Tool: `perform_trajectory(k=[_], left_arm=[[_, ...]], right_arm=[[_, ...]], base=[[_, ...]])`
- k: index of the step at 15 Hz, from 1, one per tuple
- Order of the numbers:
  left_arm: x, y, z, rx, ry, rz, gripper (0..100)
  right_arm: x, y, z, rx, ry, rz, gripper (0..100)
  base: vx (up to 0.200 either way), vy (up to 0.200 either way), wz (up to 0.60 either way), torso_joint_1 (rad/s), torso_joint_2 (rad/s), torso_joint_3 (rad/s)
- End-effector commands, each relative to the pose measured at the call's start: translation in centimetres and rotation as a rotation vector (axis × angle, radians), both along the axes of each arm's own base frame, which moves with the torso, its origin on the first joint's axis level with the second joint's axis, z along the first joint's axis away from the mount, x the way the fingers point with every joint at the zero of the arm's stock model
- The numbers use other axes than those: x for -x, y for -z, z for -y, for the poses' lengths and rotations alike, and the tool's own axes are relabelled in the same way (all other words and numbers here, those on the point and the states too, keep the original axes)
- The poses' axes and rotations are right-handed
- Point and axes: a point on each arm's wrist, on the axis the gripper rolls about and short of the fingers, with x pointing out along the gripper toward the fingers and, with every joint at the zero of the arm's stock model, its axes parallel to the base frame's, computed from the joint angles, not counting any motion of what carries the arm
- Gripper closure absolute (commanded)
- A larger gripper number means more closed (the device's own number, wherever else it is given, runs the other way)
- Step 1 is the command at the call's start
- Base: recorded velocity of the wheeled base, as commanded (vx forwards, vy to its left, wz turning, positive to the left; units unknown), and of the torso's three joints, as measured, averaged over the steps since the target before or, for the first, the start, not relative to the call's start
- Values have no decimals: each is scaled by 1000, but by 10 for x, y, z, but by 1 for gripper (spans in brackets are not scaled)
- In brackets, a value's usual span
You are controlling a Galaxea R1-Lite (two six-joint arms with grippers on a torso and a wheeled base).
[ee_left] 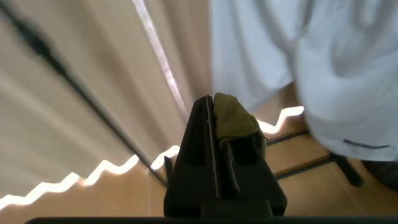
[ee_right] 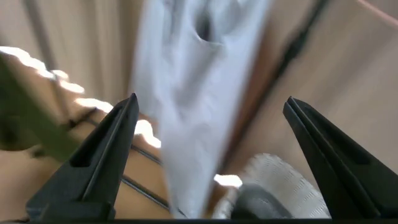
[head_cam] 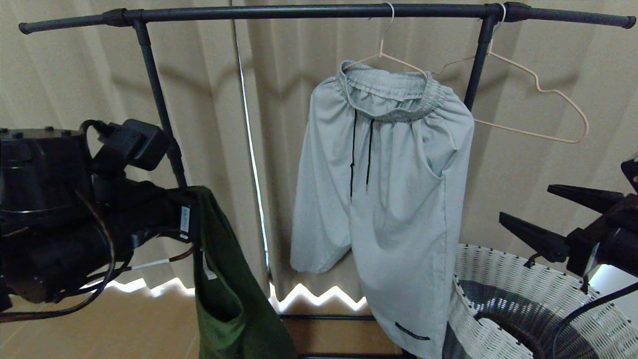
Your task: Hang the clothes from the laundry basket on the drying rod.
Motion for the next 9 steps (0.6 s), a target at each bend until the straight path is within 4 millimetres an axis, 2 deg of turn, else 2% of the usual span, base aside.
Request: perform_trajectory(k=[1,4,6,9], left_arm=[[44,4,-43,28,-120,70,100],[92,15,-67,33,-199,123,100],[116,26,-73,28,-222,114,100],[167,46,-84,27,-260,73,100]], right_arm=[[15,27,4,18,57,27,0],[30,49,9,85,150,88,0],[36,55,11,166,164,111,0],[38,56,21,180,234,123,0]], base=[[0,0,0,0,0,0],[0,0,0,0,0,0],[0,0,0,0,0,0],[0,0,0,0,0,0]])
